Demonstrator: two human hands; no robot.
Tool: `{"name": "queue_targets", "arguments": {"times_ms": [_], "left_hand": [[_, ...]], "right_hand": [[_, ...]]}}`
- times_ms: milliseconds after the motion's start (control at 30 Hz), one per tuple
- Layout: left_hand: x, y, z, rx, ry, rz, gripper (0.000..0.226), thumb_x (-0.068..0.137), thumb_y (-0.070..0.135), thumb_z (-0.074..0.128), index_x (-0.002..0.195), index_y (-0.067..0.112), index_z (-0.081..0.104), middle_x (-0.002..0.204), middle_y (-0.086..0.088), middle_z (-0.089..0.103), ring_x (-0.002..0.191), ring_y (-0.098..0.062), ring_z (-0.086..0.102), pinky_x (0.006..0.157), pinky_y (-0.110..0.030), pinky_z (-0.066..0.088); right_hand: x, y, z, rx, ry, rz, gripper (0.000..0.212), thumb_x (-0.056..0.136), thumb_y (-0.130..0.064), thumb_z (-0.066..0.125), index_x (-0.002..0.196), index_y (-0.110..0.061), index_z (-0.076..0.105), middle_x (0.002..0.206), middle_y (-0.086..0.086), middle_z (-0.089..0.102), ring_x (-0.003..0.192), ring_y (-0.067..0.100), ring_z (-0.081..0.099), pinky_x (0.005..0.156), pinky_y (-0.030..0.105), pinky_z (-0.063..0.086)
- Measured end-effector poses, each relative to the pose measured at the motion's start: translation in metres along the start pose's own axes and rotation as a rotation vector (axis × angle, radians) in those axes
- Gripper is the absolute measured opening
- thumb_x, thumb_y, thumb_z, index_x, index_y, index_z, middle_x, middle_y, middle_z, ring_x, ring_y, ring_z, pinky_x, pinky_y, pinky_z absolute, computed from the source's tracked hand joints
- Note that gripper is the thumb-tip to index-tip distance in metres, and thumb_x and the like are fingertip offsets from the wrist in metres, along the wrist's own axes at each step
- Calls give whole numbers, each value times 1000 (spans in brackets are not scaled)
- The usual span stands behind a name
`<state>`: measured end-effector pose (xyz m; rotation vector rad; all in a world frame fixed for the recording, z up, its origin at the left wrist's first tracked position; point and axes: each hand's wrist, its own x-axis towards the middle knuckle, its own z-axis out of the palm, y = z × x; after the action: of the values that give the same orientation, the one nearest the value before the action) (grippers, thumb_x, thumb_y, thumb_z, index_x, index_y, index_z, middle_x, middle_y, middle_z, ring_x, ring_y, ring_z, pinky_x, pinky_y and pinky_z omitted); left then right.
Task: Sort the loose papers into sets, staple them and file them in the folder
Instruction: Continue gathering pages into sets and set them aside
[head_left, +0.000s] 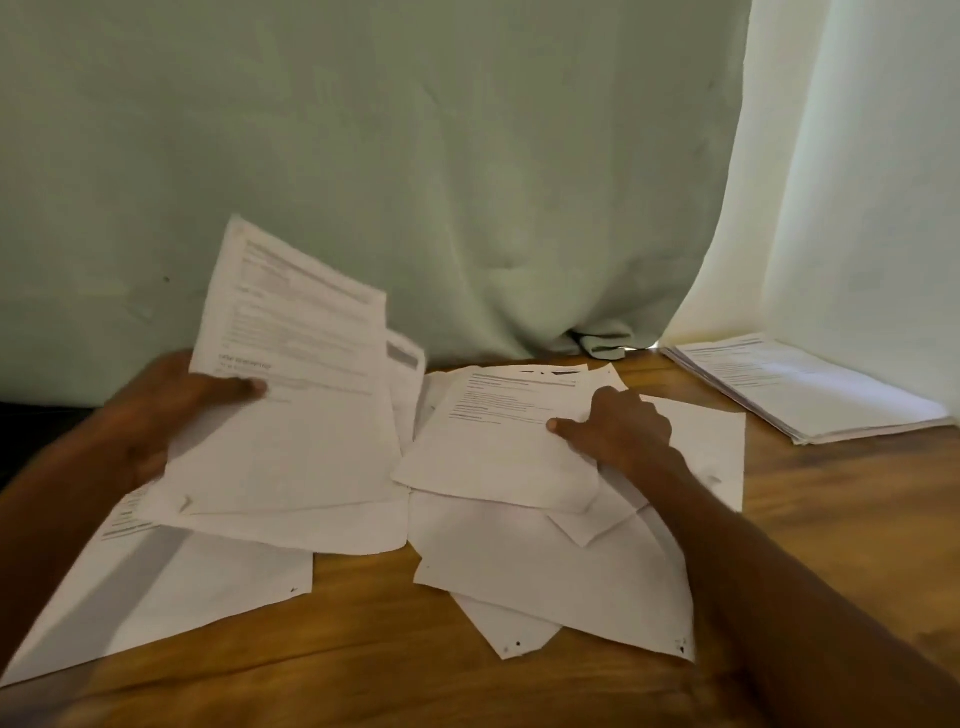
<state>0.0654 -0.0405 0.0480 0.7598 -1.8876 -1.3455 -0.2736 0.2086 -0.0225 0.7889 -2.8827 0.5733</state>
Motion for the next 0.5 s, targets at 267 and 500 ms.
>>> {"name": "queue_targets", "arguments": {"times_ms": [267, 500], "left_hand": [[35, 18, 53, -291, -75, 213, 50, 88, 0, 68, 136, 13, 64, 131, -3, 71, 118, -19, 69, 99, -34, 54], [59, -23, 51, -454, 217, 83, 45, 89, 6, 75, 133, 15, 68, 118, 3, 76, 105, -14, 73, 92, -35, 57]], "right_hand": [[4, -3, 3, 120, 31, -35, 49, 92, -62, 63, 112, -18, 59, 118, 7, 61, 105, 25, 57, 78, 33, 42], [5, -14, 8, 285, -70, -267, 37, 87, -52, 74, 114, -25, 69, 117, -3, 66, 98, 14, 57, 82, 28, 46]]}}
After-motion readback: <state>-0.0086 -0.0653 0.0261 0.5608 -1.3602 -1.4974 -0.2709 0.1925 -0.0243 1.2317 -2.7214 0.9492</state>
